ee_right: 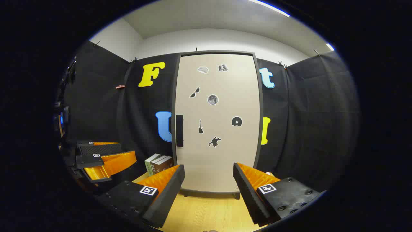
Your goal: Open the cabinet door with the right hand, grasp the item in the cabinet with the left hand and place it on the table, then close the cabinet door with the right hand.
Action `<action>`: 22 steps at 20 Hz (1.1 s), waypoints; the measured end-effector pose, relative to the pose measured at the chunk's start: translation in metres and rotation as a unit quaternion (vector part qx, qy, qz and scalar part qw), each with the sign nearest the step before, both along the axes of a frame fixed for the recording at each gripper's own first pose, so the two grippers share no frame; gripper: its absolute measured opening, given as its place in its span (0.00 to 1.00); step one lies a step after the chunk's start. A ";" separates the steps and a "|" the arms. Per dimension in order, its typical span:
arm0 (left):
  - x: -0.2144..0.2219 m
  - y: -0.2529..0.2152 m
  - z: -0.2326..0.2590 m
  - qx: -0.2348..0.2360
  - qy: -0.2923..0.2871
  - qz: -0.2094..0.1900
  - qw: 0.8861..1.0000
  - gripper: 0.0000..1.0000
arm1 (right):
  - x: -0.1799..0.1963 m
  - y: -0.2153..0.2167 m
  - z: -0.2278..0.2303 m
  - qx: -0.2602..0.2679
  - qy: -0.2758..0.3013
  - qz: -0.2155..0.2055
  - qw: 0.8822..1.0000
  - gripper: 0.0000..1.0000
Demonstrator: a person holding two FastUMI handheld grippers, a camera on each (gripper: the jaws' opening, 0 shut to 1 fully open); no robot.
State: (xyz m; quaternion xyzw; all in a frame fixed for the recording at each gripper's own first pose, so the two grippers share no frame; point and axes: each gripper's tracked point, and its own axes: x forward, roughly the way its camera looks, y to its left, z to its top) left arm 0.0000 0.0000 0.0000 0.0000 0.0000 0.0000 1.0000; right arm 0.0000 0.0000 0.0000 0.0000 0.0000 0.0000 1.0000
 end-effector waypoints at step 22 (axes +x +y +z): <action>0.016 0.023 -0.007 -0.006 -0.001 0.021 1.000 0.94 | 0.019 0.000 0.012 0.011 -0.013 -0.011 1.000 0.97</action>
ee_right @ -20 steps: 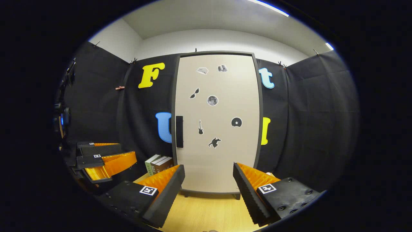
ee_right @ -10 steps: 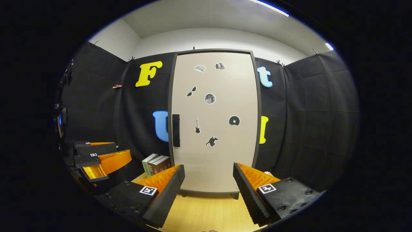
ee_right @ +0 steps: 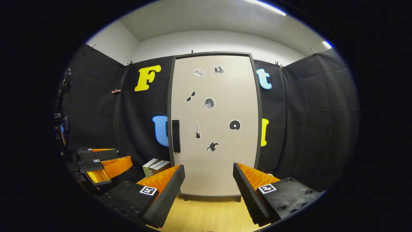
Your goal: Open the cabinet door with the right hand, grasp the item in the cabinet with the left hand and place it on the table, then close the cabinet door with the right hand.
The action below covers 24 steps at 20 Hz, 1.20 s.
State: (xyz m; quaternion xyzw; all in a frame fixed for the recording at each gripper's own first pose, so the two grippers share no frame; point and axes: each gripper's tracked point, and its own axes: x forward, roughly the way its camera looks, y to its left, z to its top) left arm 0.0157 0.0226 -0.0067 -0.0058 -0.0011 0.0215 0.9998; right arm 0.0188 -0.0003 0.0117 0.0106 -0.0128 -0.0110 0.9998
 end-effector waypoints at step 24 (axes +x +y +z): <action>-0.003 0.072 -0.011 -0.004 -0.002 0.026 1.000 0.94 | 0.136 0.107 0.009 -0.016 -0.020 0.071 0.997 0.97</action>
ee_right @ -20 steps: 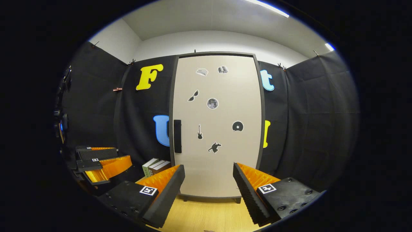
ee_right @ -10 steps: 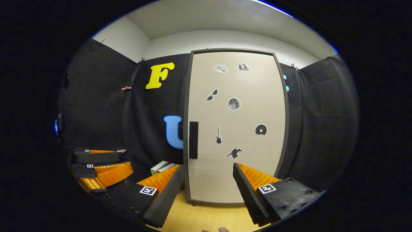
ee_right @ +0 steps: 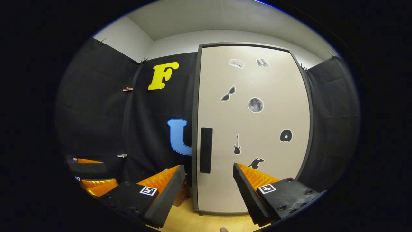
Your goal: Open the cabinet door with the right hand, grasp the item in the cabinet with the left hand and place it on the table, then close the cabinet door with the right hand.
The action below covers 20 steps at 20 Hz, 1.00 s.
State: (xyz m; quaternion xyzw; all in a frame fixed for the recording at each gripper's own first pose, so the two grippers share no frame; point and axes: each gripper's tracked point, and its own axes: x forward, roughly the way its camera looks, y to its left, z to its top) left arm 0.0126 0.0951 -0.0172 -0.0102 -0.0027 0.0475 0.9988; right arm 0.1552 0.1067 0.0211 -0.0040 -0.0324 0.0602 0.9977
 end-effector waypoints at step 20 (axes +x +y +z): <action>-0.037 0.076 -0.032 -0.024 0.039 0.080 0.996 0.94 | 0.119 0.016 -0.016 0.012 -0.002 -0.073 0.997 0.76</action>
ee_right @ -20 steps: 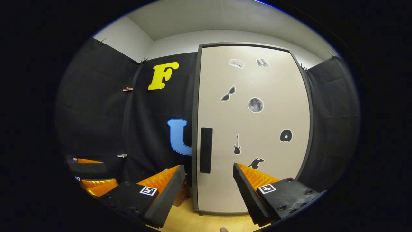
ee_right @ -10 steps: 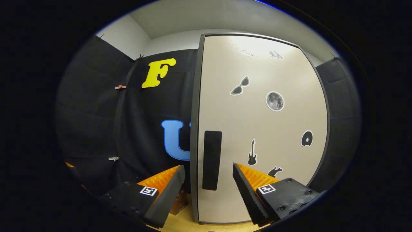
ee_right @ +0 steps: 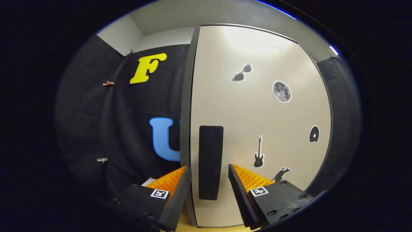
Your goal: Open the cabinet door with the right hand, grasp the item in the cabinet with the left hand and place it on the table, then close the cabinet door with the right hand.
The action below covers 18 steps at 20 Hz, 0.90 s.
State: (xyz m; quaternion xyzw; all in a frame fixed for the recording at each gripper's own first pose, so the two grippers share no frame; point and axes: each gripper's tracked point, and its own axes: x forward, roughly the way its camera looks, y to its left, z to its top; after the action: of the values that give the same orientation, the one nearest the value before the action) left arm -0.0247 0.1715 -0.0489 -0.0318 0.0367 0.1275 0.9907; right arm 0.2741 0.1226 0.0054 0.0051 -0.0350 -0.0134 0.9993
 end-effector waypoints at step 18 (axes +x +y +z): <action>-0.036 0.003 0.005 -0.018 -0.012 -0.003 1.000 0.93 | -0.009 0.001 0.015 -0.007 -0.006 -0.001 1.000 0.10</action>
State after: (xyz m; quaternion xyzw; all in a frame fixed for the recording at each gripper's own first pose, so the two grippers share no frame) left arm -0.0612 0.1743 -0.0443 -0.0514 0.0275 0.1237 0.9906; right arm 0.2647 0.1234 0.0199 -0.0018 -0.0411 -0.0145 0.9990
